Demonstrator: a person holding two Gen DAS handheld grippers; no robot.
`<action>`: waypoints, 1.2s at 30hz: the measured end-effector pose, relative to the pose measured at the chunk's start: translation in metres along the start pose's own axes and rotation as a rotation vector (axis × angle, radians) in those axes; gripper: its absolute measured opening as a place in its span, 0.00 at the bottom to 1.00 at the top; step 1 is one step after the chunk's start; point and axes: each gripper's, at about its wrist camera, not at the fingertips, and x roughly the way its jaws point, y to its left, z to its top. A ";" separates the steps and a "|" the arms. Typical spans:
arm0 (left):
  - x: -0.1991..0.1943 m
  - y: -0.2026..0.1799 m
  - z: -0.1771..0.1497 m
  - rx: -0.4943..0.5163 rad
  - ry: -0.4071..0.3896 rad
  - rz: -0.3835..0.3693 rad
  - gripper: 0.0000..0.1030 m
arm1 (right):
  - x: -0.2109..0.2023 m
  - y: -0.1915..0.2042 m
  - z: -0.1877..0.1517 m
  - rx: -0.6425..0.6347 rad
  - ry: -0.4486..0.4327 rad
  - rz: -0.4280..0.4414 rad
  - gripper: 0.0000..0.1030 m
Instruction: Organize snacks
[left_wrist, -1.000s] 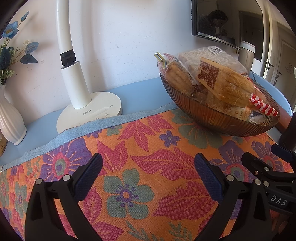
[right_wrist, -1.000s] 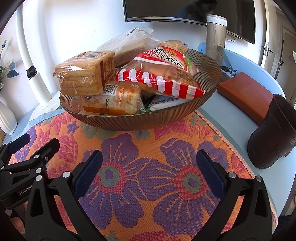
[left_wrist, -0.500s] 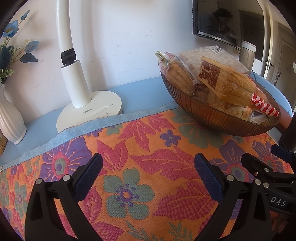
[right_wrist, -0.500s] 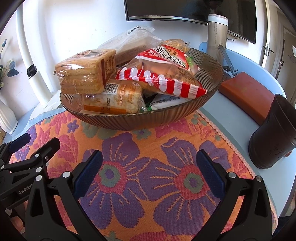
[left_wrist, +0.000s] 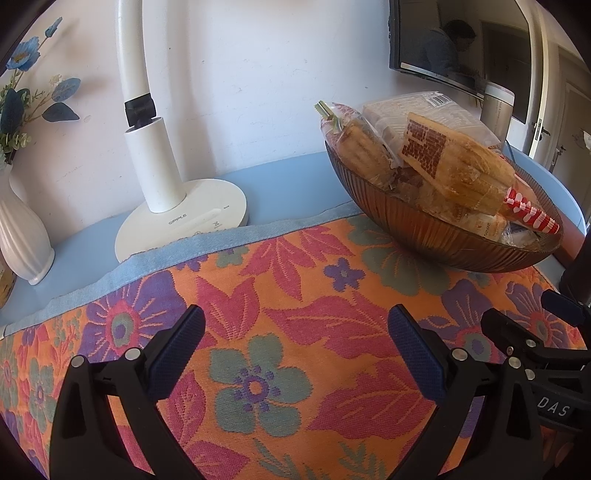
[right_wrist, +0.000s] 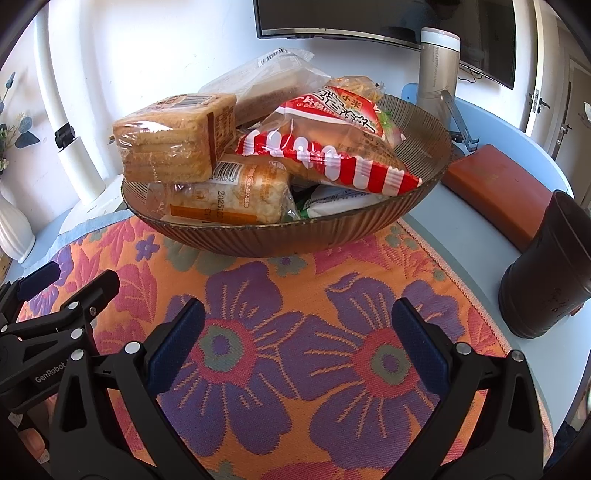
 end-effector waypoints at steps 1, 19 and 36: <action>0.000 0.001 -0.001 -0.003 0.000 0.005 0.95 | 0.000 0.001 0.000 -0.007 0.002 0.000 0.97; -0.001 0.010 -0.002 -0.011 0.013 0.040 0.95 | 0.006 0.007 0.003 -0.035 0.028 0.000 0.97; 0.002 0.013 0.002 -0.022 0.027 0.046 0.95 | 0.009 0.009 0.003 -0.043 0.038 -0.002 0.97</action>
